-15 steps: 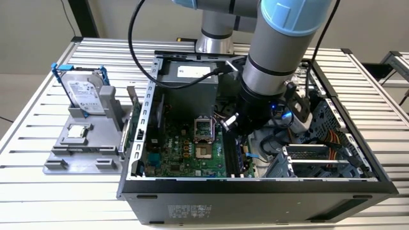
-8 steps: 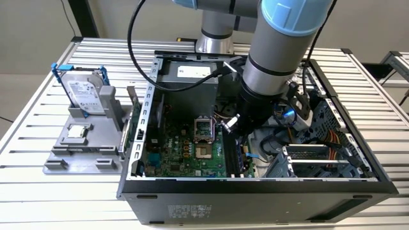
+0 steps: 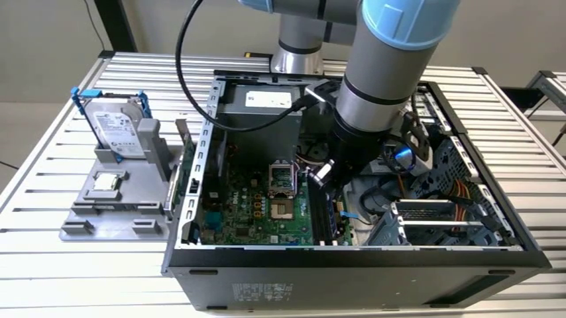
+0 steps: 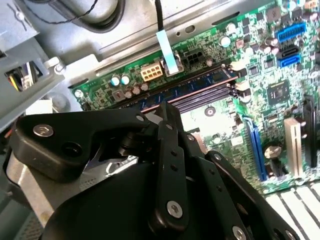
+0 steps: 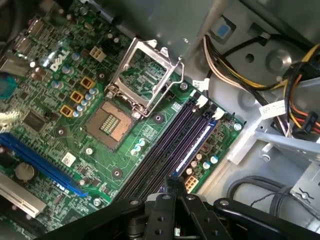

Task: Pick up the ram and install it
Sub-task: 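Press down the ram until it locks into place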

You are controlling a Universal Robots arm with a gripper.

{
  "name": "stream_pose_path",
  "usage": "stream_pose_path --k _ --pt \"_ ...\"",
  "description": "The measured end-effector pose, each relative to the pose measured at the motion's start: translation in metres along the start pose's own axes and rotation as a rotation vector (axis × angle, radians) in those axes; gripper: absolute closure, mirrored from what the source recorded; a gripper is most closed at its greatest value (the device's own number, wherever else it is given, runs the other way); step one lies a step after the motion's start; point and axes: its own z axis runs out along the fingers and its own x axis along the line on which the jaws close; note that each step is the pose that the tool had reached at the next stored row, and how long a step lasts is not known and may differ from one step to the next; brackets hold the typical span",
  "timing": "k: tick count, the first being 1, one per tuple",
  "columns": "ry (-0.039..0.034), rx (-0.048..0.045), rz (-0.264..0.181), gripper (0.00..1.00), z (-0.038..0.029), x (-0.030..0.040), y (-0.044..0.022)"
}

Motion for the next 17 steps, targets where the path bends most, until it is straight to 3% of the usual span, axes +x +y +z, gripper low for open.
stream_pose_path --k 7,17 --pt "0.0004 -0.0023 -0.107 1.0 0.0 0.0 0.0" --pt "0.0004 -0.0056 -0.223 1.0 0.0 -0.0004 0.0001"
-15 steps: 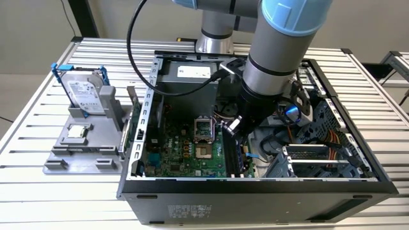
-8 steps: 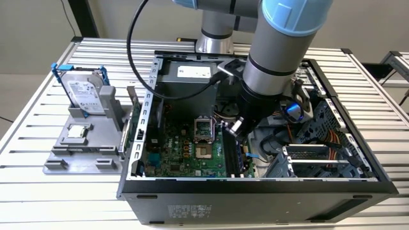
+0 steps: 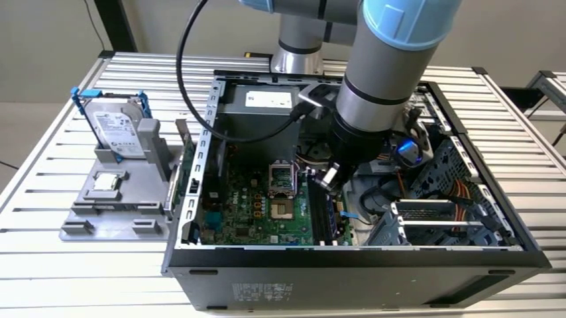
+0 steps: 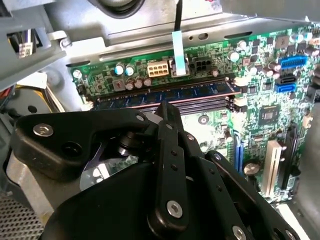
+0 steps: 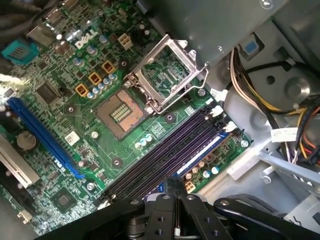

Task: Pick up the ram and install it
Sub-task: 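Press down the ram until it locks into place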

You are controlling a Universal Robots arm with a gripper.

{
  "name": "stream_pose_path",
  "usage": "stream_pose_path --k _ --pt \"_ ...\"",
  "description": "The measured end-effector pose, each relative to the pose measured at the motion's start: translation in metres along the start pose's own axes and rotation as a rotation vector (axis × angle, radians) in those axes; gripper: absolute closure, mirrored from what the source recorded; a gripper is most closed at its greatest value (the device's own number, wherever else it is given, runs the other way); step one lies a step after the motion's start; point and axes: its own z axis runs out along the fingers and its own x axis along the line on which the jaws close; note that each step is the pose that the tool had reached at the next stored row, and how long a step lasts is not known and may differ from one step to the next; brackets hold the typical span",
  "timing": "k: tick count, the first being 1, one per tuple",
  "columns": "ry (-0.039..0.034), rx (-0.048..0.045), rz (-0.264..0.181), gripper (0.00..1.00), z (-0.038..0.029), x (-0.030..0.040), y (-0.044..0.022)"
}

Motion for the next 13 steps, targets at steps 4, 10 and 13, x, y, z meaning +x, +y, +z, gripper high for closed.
stream_pose_path --k 4,10,13 --pt "0.0003 -0.0011 -0.054 1.0 0.0 -0.0001 0.0" --pt "0.0024 -0.0019 -0.15 1.0 0.0 0.0 0.0" --pt "0.0033 -0.0023 -0.196 1.0 0.0 -0.0001 0.0"
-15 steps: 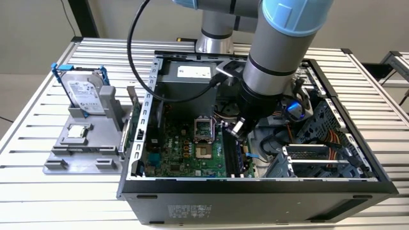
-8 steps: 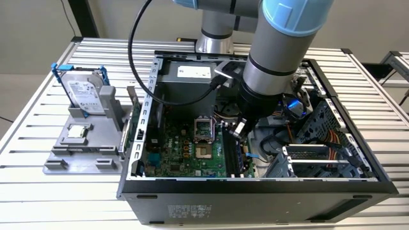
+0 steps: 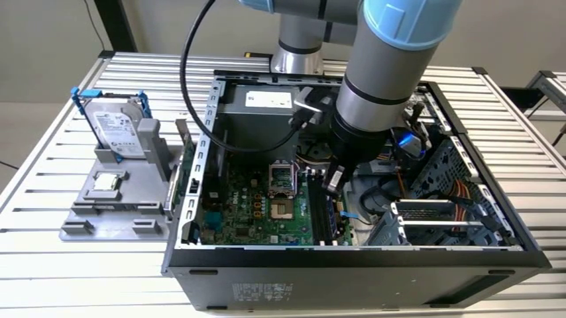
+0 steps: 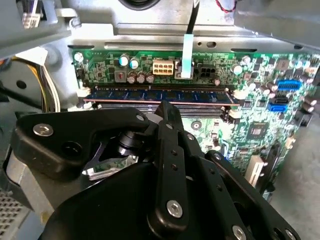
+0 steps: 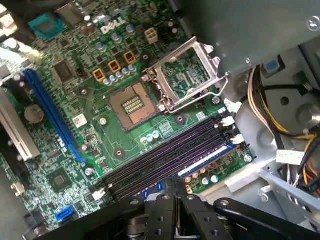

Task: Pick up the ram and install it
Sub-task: 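Press down the ram until it locks into place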

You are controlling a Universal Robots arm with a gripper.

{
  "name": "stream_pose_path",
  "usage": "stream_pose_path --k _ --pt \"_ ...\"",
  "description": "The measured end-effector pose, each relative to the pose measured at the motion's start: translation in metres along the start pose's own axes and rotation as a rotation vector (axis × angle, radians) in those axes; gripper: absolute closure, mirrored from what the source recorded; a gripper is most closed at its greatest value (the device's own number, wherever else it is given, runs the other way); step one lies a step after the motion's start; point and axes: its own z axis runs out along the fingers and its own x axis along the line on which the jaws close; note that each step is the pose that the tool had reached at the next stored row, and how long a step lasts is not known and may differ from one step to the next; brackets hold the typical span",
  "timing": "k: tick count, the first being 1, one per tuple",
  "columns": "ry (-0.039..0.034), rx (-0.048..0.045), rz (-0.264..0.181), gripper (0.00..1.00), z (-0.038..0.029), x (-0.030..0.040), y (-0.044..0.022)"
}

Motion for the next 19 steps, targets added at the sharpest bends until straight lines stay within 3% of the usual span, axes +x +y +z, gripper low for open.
stream_pose_path --k 19 --pt "0.0073 -0.0023 -0.306 1.0 0.0 -0.0001 -0.0001"
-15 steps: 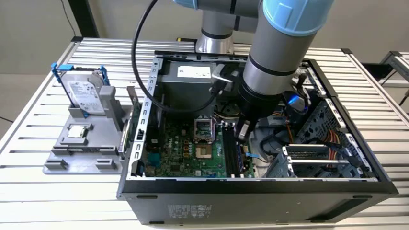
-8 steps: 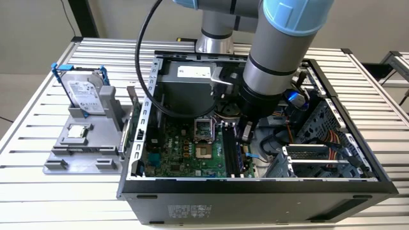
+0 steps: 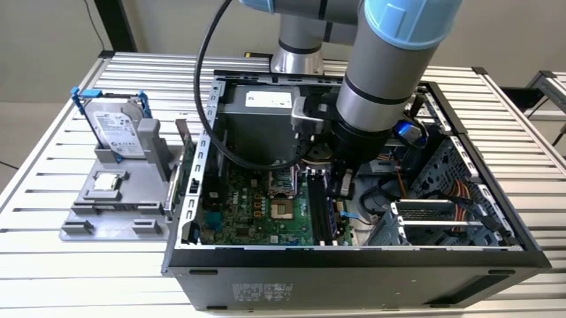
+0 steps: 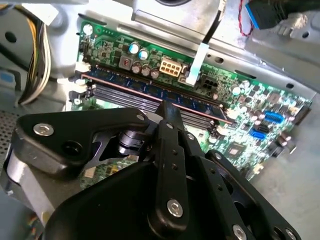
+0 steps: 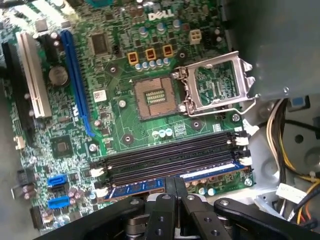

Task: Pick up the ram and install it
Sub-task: 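Press down the ram until it locks into place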

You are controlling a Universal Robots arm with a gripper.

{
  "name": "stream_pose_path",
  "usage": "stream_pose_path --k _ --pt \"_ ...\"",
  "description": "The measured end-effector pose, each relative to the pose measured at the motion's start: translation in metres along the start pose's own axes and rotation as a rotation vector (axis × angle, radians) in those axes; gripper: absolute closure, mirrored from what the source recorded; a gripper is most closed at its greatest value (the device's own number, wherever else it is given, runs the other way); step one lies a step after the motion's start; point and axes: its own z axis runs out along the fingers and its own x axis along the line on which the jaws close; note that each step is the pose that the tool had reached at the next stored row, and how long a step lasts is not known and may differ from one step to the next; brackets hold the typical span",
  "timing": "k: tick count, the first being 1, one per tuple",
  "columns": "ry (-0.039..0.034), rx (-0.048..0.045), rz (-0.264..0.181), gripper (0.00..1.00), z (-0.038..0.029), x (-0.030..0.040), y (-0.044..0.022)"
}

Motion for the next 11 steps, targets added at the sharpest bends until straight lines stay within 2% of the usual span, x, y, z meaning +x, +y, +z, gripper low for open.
stream_pose_path --k 7,11 --pt "0.0022 -0.0009 -0.107 1.0 0.0 0.0 -0.0002" --pt "0.0028 -0.0013 -0.151 1.0 0.0 -0.0001 -0.0005"
